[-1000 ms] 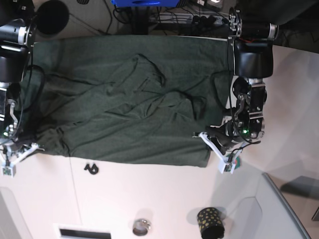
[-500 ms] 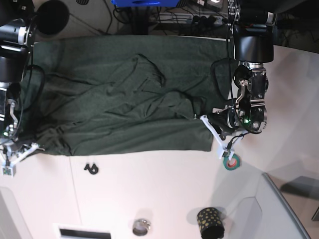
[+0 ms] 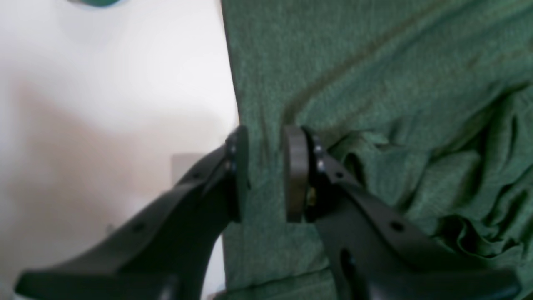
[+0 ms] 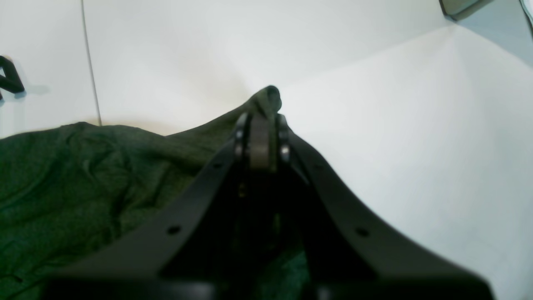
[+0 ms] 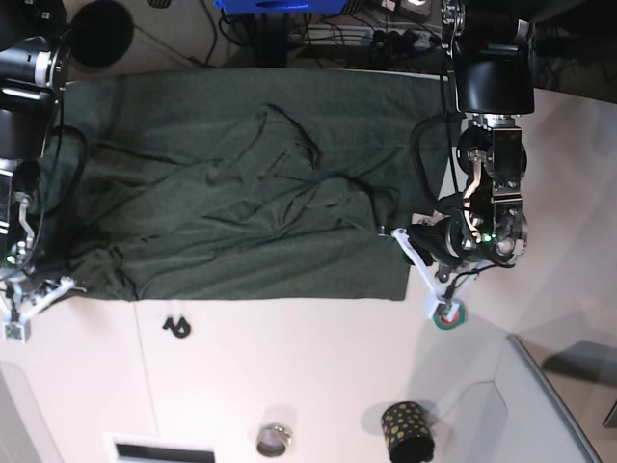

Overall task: Layout the t-shirt on the table in an organized manner, then fold the t-shirt properly
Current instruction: 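Pull the grasped edge with the left gripper to square the shirt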

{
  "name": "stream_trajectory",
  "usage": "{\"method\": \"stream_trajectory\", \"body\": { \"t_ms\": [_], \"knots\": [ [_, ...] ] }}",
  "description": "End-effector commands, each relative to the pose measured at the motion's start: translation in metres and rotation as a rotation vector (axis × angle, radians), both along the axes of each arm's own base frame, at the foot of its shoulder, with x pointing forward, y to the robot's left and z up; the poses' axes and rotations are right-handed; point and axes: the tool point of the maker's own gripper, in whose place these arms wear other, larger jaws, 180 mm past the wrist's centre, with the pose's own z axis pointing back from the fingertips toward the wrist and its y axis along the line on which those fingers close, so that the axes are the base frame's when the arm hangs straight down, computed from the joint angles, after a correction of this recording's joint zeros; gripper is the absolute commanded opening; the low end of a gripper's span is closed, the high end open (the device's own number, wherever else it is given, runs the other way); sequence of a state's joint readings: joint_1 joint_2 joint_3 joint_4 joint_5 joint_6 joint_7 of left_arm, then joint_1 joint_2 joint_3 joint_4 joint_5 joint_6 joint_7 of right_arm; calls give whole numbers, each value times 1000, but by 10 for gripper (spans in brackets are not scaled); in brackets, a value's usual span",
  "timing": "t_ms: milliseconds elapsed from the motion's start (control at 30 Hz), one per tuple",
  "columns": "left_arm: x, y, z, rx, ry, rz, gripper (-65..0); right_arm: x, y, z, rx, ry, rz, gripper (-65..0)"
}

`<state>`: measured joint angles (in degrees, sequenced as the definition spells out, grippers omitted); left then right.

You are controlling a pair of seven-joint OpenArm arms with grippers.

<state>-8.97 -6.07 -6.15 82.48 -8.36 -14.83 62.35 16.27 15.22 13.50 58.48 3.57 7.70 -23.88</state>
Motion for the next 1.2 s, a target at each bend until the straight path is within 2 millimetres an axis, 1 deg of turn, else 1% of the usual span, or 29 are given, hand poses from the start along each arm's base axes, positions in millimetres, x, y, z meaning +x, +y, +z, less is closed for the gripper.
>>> {"method": "stream_trajectory", "body": {
  "t_ms": [0,33,100,200,267,333,367,400,467,533,600,667,800,867,1000,1067,1167],
  "knots": [
    [13,9,20,6,-61,26,-494,15,-12,25,-31,-71,-6,-650],
    [13,14,23,5,-60,42,-476,15,-12,25,-31,-71,-6,-650],
    [14,22,28,6,-66,69,-418,15,-12,25,-31,-71,-6,-650],
    [14,34,29,2,-67,103,-337,15,-12,25,-31,-71,-6,-650],
    [14,38,30,-4,-68,119,-313,15,-12,25,-31,-71,-6,-650],
    [16,40,32,-5,-74,126,-313,15,-12,25,-31,-71,-6,-650],
    [21,40,36,-7,-88,126,-313,15,-12,25,-31,-71,-6,-650],
    [25,38,37,-15,-88,127,-313,15,-12,25,-31,-71,-6,-650],
    [33,37,34,-29,-74,131,-313,15,-12,25,-31,-71,-6,-650],
    [47,37,30,-50,-72,140,-313,15,-12,25,-31,-71,-6,-650],
    [59,35,24,-77,-74,151,-313,15,-12,25,-31,-71,-6,-650],
    [70,34,12,-106,-53,166,-311,15,-12,25,-31,-71,-6,-650],
    [88,27,-10,-166,-37,190,-304,15,-11,25,-32,-70,-5,-650],
    [96,24,-16,-186,-38,201,-304,15,-11,25,-32,-70,-5,-650],
    [103,20,-19,-205,-44,209,-304,15,-11,25,-32,-70,-5,-650],
    [107,20,-16,-207,-60,211,-304,15,-11,25,-32,-70,-5,-650],
    [109,22,-16,-201,-68,211,-304,15,-11,25,-32,-70,-5,-650]
  ]
}}
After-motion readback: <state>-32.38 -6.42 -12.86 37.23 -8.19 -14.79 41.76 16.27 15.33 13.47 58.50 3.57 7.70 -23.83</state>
